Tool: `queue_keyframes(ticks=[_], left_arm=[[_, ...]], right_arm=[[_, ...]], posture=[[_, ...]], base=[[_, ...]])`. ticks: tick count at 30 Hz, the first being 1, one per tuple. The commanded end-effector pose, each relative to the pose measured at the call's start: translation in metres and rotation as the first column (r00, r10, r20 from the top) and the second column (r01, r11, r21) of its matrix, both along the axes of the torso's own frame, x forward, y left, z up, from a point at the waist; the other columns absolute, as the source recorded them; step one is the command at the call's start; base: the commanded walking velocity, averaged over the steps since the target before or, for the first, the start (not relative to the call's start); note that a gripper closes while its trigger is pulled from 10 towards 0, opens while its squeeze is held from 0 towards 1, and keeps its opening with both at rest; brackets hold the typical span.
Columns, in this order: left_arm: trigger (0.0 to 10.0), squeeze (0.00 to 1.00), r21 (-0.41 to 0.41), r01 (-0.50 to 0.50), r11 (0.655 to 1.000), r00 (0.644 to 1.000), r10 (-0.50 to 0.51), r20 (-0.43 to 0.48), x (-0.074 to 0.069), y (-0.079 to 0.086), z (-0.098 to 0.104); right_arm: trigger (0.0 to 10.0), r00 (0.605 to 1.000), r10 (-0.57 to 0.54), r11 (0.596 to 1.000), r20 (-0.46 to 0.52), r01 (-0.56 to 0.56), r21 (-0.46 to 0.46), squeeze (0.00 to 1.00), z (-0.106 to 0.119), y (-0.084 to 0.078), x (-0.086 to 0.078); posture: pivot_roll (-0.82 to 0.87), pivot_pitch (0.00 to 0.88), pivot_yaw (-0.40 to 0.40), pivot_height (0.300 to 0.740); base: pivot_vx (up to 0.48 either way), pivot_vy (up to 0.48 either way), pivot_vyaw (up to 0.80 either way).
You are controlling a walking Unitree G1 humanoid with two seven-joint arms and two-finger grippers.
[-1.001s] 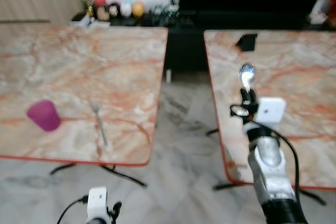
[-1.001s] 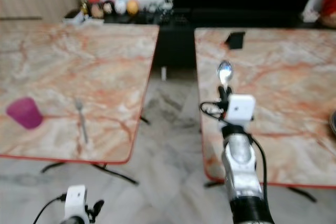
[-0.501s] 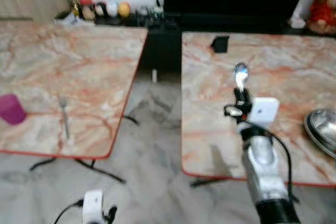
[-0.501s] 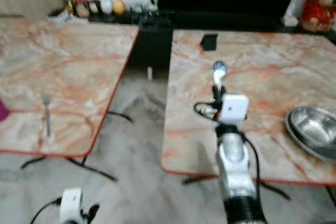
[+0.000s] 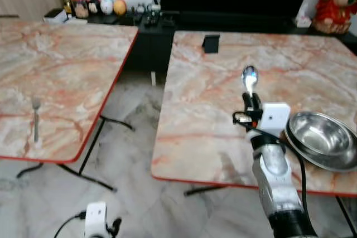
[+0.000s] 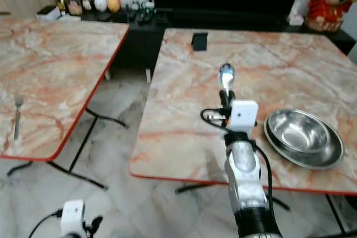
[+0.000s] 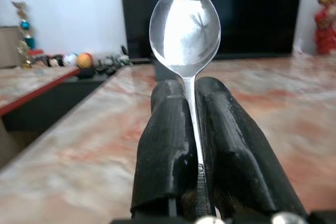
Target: Setting the table
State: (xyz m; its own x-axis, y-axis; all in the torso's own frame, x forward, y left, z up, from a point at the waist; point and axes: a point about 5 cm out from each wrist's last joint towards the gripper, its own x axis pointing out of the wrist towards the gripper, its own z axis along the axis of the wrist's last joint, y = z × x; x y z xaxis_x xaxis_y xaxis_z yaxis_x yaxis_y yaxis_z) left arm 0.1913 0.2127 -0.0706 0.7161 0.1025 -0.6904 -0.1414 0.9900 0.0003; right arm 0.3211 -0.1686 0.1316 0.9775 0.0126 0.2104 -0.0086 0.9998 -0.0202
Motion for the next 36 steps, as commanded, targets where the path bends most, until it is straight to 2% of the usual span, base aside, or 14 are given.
queue_keyframes(ticks=[1, 36], left_arm=[[10.0, 0.0, -0.013, -0.007, 1.0, 1.0, 0.006, -0.02, -0.0038, -0.003, -0.0031], [10.0, 0.0, -0.006, -0.016, 1.0, 1.0, 0.016, -0.02, -0.0042, 0.0023, -0.0023]], right_arm=[[10.0, 1.0, -0.019, 1.0, 0.016, 0.019, -0.001, 0.0, 0.0048, -0.0055, 0.0009], [10.0, 0.999, -0.04, 0.999, 0.035, 0.04, -0.003, 0.0, 0.0104, -0.0103, 0.0029]], posture=[[-0.07, 0.0, -0.004, 0.719], [-0.08, 0.0, 0.003, 0.719]], base=[[0.0, -0.285, 0.0], [0.0, -0.291, 0.0]])
